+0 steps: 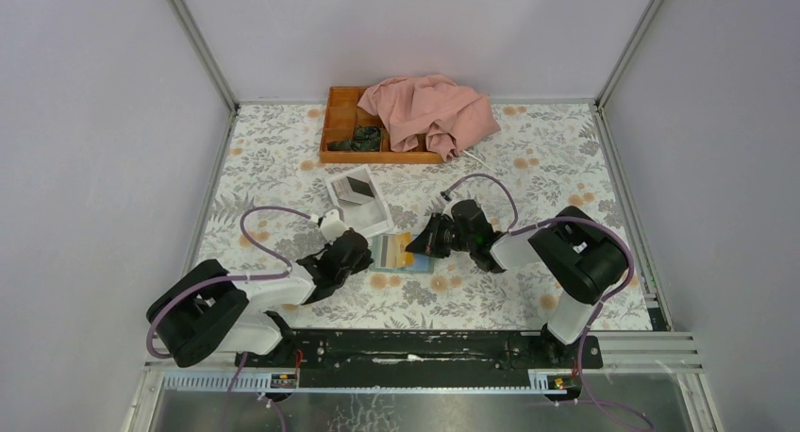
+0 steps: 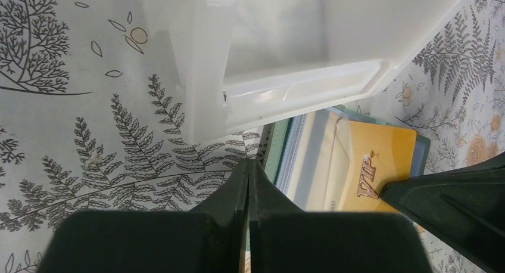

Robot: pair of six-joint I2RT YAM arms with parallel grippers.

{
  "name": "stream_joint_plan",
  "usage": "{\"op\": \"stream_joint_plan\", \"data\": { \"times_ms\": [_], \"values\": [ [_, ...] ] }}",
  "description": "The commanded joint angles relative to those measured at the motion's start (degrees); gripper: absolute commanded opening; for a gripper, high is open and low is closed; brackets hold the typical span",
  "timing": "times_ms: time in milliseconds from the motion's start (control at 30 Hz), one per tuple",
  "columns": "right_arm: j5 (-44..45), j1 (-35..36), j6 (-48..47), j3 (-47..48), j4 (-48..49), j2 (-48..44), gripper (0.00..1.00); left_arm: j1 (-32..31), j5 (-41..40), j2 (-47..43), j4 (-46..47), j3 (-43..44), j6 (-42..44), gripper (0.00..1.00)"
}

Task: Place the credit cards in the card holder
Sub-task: Insert the credit card into the card holder.

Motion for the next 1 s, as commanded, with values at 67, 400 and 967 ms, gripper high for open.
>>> {"op": "stream_joint_plan", "data": {
  "times_ms": [67, 400, 967],
  "values": [
    [1.29, 0.48, 1.51, -2.08, 2.59, 1.3, 0.0, -0.92, 3.49, 2.67, -4.42, -1.97, 1.43, 0.0],
    [2.91, 0.48, 4.66, -3.39, 4.91, 2.7, 0.0, -3.22, 3.45, 3.91, -4.13, -1.61, 0.78, 0.0],
    [6.29, 1.37, 6.2, -4.43, 3.69, 2.46, 0.0, -8.25, 2.46, 6.79, -3.65, 0.08, -1.18, 0.0]
  ]
}}
